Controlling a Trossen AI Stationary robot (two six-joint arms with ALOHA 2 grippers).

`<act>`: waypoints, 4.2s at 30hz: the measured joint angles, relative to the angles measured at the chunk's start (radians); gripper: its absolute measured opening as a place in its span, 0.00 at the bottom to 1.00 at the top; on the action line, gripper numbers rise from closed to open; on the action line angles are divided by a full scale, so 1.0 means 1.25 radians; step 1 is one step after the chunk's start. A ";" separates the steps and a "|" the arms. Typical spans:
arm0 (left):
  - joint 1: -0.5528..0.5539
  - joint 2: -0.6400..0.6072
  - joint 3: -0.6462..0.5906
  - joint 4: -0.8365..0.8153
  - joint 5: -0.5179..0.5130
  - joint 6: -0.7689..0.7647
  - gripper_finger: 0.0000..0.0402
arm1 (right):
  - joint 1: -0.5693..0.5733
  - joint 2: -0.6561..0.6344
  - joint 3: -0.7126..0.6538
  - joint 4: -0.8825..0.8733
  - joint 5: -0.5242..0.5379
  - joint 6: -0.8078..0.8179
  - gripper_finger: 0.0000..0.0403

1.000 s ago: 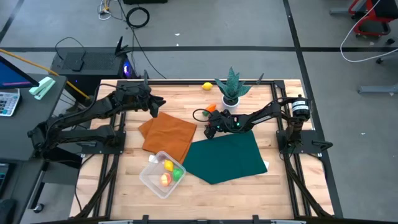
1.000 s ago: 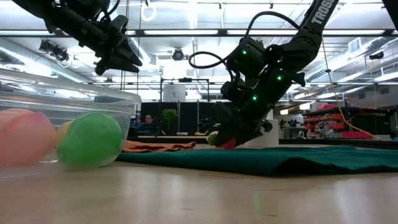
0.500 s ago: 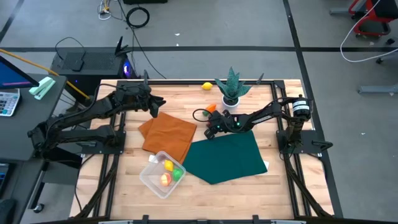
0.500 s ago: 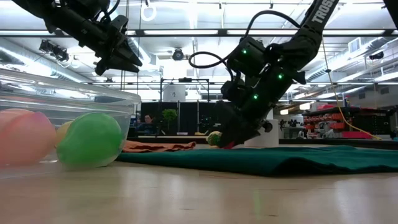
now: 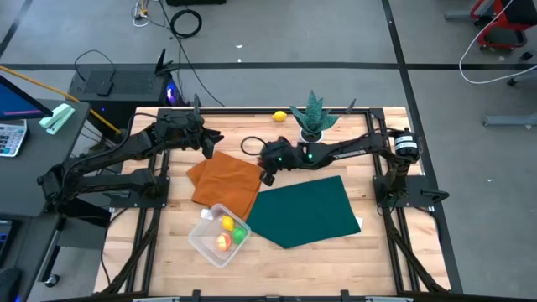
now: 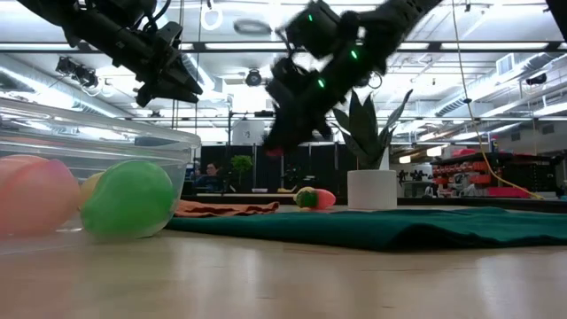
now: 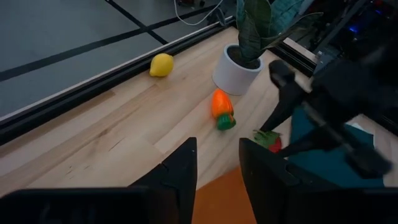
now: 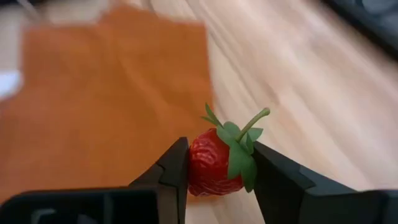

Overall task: Pick and placing Produce into tupperware
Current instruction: Put the strawberry into the transparent container, then put the carrot into the transparent container

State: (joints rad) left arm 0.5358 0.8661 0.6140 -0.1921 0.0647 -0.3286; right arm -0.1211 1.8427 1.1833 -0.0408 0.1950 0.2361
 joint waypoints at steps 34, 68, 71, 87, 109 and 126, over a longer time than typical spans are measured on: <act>0.000 -0.003 0.000 -0.062 0.001 0.022 0.31 | 0.234 0.000 0.200 -0.117 -0.271 -0.016 0.27; -0.003 -0.003 0.000 -0.124 0.045 0.079 0.32 | 0.232 0.288 0.681 -0.297 -0.331 -0.156 0.27; 0.001 -0.003 0.000 -0.126 0.045 0.088 0.32 | 0.216 0.338 0.752 -0.298 -0.356 -0.188 0.27; 0.047 -0.003 0.000 -0.144 0.045 0.114 0.31 | 0.222 0.500 0.805 -0.310 -0.411 -0.214 0.27; 0.047 -0.003 0.000 -0.144 0.045 0.113 0.33 | 0.228 0.524 0.804 -0.307 -0.363 -0.214 0.27; 0.047 -0.003 0.000 -0.144 0.045 0.113 0.32 | 0.225 0.524 0.804 -0.354 -0.325 -0.213 0.37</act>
State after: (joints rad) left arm 0.5945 0.8627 0.6144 -0.3721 0.1211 -0.1871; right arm 0.1600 2.4973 2.1887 -0.4828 -0.2108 -0.0308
